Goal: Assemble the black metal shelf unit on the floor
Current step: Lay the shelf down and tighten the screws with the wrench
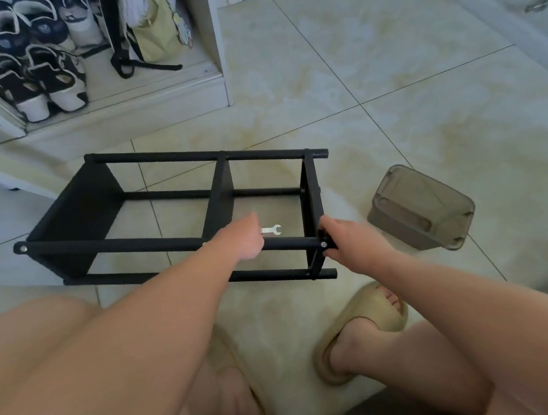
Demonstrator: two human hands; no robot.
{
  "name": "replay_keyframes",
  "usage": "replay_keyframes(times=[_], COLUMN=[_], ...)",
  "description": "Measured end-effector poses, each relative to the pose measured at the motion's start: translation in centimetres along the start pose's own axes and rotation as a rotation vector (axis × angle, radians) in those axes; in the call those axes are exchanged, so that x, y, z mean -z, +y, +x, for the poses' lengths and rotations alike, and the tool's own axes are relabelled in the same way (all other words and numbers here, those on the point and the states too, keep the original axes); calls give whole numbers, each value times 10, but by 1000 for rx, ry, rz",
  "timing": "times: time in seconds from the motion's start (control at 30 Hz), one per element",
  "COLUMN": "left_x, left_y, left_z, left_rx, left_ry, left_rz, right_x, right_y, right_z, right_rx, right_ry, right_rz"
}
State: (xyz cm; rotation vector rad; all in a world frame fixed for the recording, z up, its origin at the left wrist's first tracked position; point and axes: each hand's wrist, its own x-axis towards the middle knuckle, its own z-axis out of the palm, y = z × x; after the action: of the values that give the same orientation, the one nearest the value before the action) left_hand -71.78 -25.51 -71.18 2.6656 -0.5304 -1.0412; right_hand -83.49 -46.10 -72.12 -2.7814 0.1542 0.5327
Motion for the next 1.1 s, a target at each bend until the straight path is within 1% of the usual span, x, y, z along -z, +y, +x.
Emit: replay_keyframes(times=[0.13, 0.27, 0.4, 0.57, 0.63, 0.73, 0.9, 1.0, 1.1], left_x=[-21, -27, -31, -29, -20, 1, 52, 70, 70], left_y=[-9, -11, -9, -9, -6, 6, 38, 50, 41], left_z=[9, 24, 39, 53, 51, 43, 37, 41, 53], left_rx=[73, 108, 107, 116, 100, 46, -66, -132, -183], left_ry=[-20, -4, -24, -21, -31, -78, -56, -78, -151], left_rz=[-79, -122, -117, -85, -47, 63, 230, 251, 271], right_x=[-26, -39, -45, -42, -34, -18, 8, 10, 3], right_y=[2, 11, 20, 23, 20, 17, 24, 28, 33], right_z=[9, 25, 38, 47, 49, 48, 46, 56, 69], right_rx=[-39, -76, -111, -109, -102, -59, 67, 135, 233], right_ry=[-26, -9, -5, -8, -55, -151, -131, -185, -260], right_rz=[61, 160, 206, 198, 168, 57, -118, -222, -306])
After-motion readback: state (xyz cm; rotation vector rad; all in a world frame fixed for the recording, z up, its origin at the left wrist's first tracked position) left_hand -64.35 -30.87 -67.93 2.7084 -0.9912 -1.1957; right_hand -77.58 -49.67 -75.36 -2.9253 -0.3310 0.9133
